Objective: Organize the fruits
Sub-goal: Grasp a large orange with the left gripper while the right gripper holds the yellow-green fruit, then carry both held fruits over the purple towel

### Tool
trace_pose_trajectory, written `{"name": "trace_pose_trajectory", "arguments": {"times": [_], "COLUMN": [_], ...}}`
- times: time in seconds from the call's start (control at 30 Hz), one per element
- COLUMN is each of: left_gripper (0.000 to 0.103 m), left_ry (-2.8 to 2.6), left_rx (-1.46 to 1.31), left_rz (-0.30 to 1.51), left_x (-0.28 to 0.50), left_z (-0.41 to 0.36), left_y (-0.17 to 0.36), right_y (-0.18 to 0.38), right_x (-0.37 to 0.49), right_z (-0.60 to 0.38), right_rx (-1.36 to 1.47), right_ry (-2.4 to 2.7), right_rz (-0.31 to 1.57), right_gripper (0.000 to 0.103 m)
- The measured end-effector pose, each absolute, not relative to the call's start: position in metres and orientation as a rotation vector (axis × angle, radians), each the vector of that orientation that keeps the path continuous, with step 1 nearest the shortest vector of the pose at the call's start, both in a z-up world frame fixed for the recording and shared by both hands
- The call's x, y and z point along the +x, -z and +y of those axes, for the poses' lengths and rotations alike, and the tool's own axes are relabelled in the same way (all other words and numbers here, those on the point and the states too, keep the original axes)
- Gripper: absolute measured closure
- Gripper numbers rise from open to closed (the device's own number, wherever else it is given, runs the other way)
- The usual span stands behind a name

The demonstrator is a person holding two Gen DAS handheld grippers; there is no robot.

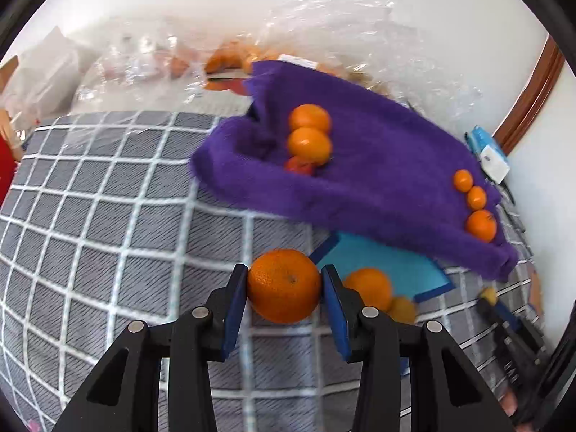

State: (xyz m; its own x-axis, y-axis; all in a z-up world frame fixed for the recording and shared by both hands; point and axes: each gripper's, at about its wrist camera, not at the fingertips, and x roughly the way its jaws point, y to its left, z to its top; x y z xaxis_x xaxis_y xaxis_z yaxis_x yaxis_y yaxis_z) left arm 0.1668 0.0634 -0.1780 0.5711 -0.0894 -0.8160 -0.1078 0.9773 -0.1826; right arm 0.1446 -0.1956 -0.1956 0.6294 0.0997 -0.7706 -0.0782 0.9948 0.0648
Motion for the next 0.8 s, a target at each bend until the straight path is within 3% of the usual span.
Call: {"name": "trace_pose_trajectory", "arguments": {"times": [0.4, 0.8], "left_gripper": [0.064, 0.064], "left_ry": [-0.025, -0.010], "left_rx": [-0.170, -0.159], "left_rz": [0.941, 0.881], "left_x": [0.153, 0.126], "left_z": [0.059, 0.060], "left_y": [0.177, 0.138], "right_y": [0.195, 0.189], "right_x": [0.144, 0.143], "right_z": [-0.193, -0.192], "right_rx": [0.013, 0.012], "right_ry": [-0.091, -0.076], "right_rz": [0.886, 0.874], "right_gripper": [0.079, 0.079]}}
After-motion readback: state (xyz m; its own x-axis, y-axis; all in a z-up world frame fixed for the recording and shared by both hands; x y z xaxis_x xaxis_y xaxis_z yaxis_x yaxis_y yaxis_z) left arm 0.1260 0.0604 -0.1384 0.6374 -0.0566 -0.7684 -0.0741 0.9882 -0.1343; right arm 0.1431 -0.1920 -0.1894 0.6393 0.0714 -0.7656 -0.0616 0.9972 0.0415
